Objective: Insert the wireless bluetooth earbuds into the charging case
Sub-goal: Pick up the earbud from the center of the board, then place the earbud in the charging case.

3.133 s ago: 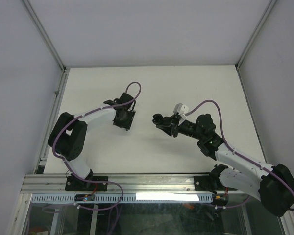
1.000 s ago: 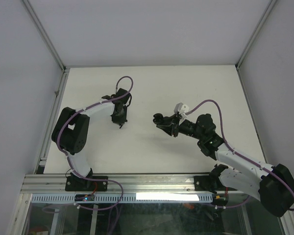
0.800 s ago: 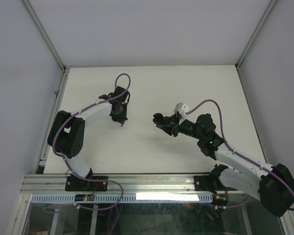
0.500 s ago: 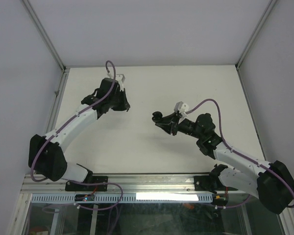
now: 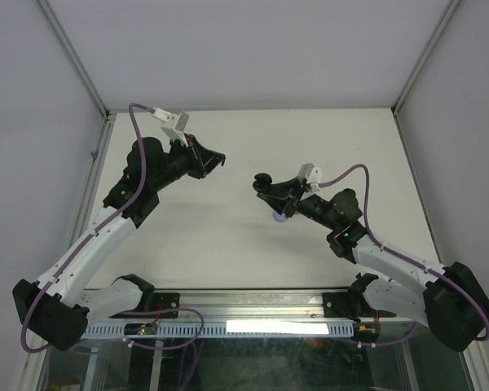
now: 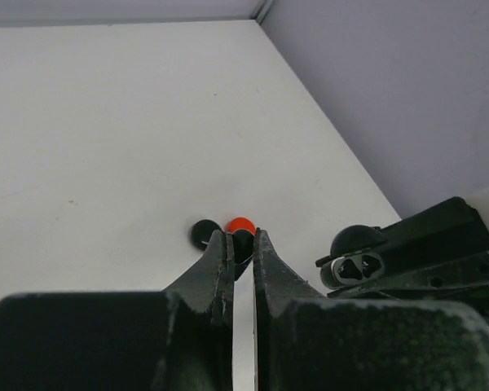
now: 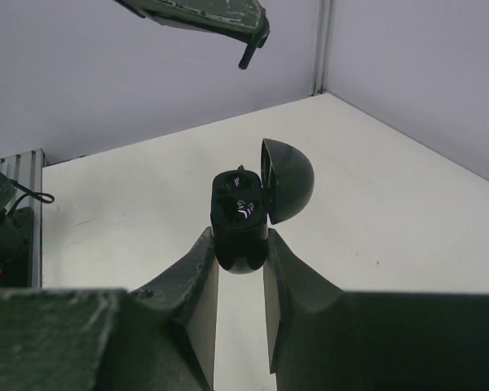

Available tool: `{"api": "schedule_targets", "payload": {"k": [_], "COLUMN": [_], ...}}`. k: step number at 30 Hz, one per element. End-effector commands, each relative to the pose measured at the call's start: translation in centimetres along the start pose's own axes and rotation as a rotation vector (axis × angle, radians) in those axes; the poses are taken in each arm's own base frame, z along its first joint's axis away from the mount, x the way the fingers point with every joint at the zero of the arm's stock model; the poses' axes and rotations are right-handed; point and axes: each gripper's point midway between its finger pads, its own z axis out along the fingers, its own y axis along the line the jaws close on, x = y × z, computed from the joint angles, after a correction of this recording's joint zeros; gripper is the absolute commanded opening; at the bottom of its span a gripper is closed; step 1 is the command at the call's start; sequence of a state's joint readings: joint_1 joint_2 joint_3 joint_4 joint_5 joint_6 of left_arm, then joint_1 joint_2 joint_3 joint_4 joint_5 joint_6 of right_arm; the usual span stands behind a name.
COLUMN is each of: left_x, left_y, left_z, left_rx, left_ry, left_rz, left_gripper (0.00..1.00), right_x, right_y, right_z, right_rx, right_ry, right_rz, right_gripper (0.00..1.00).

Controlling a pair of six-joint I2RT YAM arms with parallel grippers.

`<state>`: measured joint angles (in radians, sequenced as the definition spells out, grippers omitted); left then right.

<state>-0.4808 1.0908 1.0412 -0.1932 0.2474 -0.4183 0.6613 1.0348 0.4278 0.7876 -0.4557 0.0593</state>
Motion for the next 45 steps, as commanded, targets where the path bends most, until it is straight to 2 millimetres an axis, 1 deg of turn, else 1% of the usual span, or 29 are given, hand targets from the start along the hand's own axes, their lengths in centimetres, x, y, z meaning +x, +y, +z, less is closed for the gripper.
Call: {"api": "schedule_targets", "payload": {"k": [1,5,9,11,15,18,21,24,30,35,45], "left_x": [-3.1,-3.8,-3.8,-3.4,-3.0,-2.1,-1.5,-0.9,0.0,0.2,-0.1], "left_y": [-5.3,-7.0,-9.0,-9.6,-11.7,-12.9,-13.6,-14.1,-14.2,-14.0,-12.7], "left_z": [-1.4,-2.4,-3.1,-3.3,-3.9,-3.9,-3.7,-3.5,-2.6,-2.2,-2.1], "left_rx": [0.218,0.293,0.379,0.413,0.504,0.549,0.567,0.580,0.572,0.556,0.483], "left_ry": [-0.155,-0.223,-0.265,-0.282,-0.300,-0.296,-0.296,-0.285,-0.271,-0.274,-0.306], "left_rz": [-0.007,0.001,0.022,0.030,0.061,0.082,0.095,0.106,0.116,0.124,0.123], "left_gripper": [0.01,0.01,0.02,0.02,0.03,0.03,0.03,0.03,0.03,0.02,0.00], "right_x": [-4.7,-5.9,-6.5,-6.7,-6.8,-7.1,-7.4,-7.5,-7.6,-7.7,-7.7], "right_y": [-0.4,-0.3,0.1,0.5,1.0,1.2,1.3,1.4,1.7,1.9,2.1], "right_z": [0.8,1.1,1.6,1.8,2.0,2.0,2.0,2.1,2.1,2.1,2.0], "right_rx": [0.035,0.036,0.025,0.012,-0.005,-0.010,-0.011,-0.016,-0.029,-0.036,-0.047], "right_ry": [-0.180,-0.243,-0.275,-0.294,-0.320,-0.333,-0.345,-0.348,-0.349,-0.352,-0.351], "right_rz": [-0.036,-0.025,-0.017,-0.017,-0.012,-0.011,-0.018,-0.025,-0.031,-0.039,-0.046], "right_gripper": [0.00,0.00,0.00,0.00,0.00,0.00,0.00,0.00,0.00,0.00,0.00]}}
